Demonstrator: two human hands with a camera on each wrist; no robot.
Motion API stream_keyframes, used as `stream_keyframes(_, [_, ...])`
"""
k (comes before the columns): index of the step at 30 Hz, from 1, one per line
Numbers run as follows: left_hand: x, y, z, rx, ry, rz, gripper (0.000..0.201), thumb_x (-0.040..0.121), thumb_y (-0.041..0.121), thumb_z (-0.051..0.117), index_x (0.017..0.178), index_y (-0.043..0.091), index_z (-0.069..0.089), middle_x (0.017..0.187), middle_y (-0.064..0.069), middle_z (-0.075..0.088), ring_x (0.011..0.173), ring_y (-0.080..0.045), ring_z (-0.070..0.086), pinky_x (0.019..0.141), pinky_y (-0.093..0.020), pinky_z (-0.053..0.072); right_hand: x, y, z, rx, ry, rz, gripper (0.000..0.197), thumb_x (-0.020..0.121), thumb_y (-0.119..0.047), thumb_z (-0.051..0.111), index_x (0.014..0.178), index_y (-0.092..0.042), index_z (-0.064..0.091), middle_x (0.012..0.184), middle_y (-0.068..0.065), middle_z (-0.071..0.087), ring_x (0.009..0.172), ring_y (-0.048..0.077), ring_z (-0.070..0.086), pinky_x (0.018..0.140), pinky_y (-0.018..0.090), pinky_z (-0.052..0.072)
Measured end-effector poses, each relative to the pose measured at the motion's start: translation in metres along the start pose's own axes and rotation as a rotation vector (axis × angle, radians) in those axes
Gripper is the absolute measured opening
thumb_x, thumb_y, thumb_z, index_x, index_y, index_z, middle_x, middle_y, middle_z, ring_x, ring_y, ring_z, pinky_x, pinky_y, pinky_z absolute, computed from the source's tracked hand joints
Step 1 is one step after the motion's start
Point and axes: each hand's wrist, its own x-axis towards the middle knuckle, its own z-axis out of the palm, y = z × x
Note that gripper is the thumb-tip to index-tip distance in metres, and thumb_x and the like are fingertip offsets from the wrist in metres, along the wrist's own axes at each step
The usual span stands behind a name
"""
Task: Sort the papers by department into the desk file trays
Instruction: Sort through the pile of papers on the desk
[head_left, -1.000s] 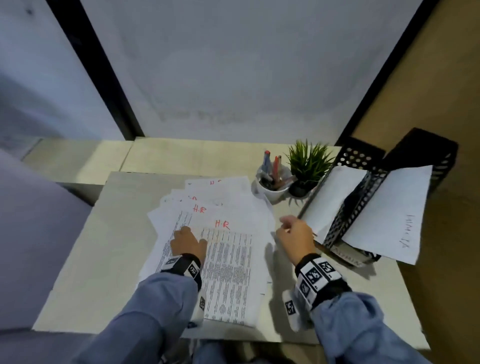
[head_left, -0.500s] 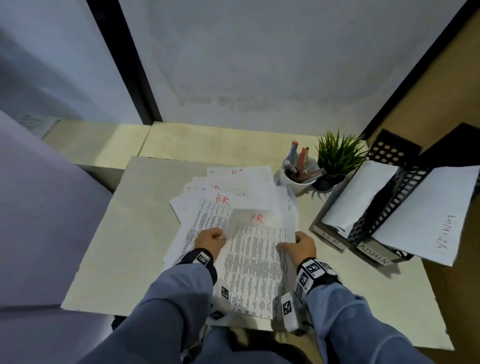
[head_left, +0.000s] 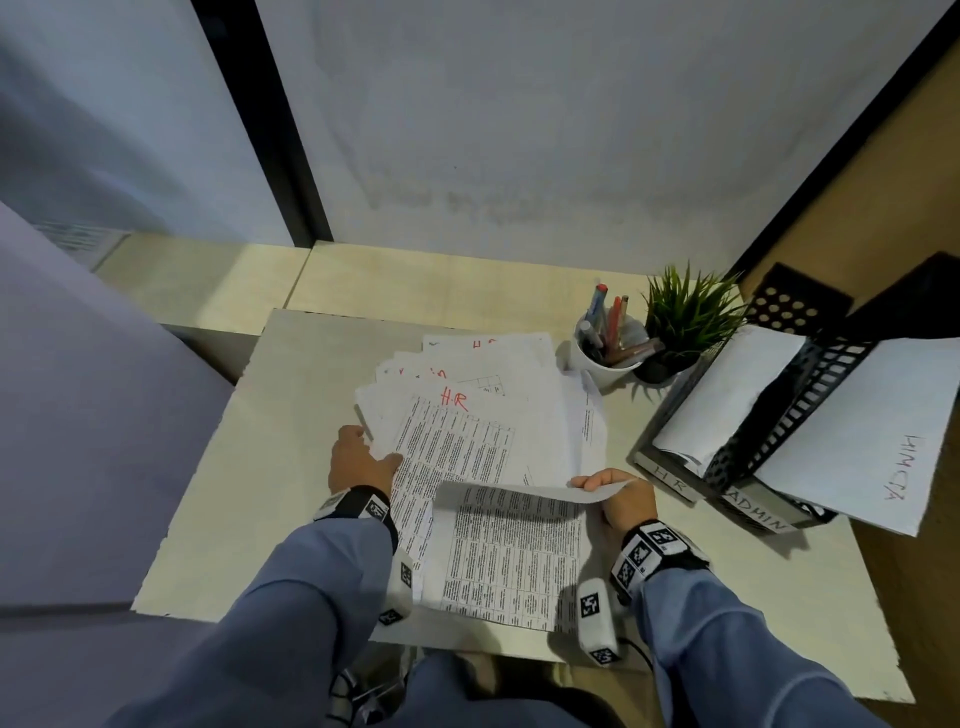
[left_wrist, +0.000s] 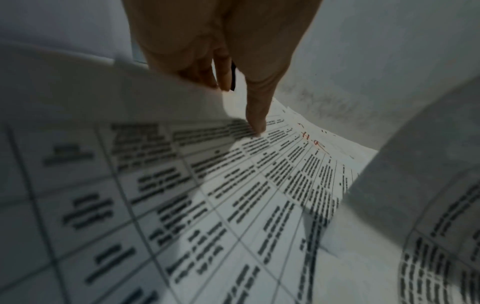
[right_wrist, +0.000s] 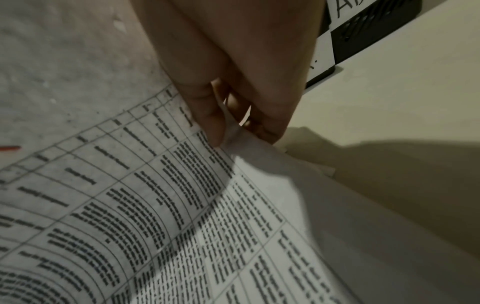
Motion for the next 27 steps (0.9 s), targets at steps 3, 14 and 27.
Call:
stream_keyframes(3, [0.001,0.0,-0.001,-0.034,0.014,-0.012,0.049,0.078,0.013,0.071,0.12,0.011,0.048,0.122,-0.015,0.062,0.103,-0.034,0.062,0.087,-0.037,0.047,0.005,0.002,0.0,-0.014,0.006,0.004,0.043,0.075,0.025,0.037,0.048,-0.003,0.056,0.049,0.003,0.066,0.061,0.024,0.062,0.052,0.017,0.055])
stream_keyframes(14, [-0.022,-0.005,0.002,-0.286,0.154,0.193,0.02,0.088,0.004,0.055,0.094,0.009,0.074,0.116,-0.012,0.067,0.101,-0.03,0.063,0.089,-0.028,0.046,0.012,-0.002,0.001,-0.107,0.059,0.075,0.045,0.072,0.021,0.043,0.048,-0.014,0.06,0.053,0.003,0.062,0.065,0.024,0.057,0.052,0.018,0.051])
stream_keyframes(27, [-0.038,0.012,0.027,-0.596,-0.419,-0.185,0.059,0.069,0.059,0.059,0.109,0.015,0.067,0.116,-0.008,0.066,0.111,-0.031,0.06,0.1,-0.043,0.045,0.005,-0.017,0.007,0.158,-0.007,0.187,0.017,0.073,0.017,0.055,0.083,0.004,0.059,0.094,0.022,0.067,0.087,0.034,0.065,0.08,0.037,0.055])
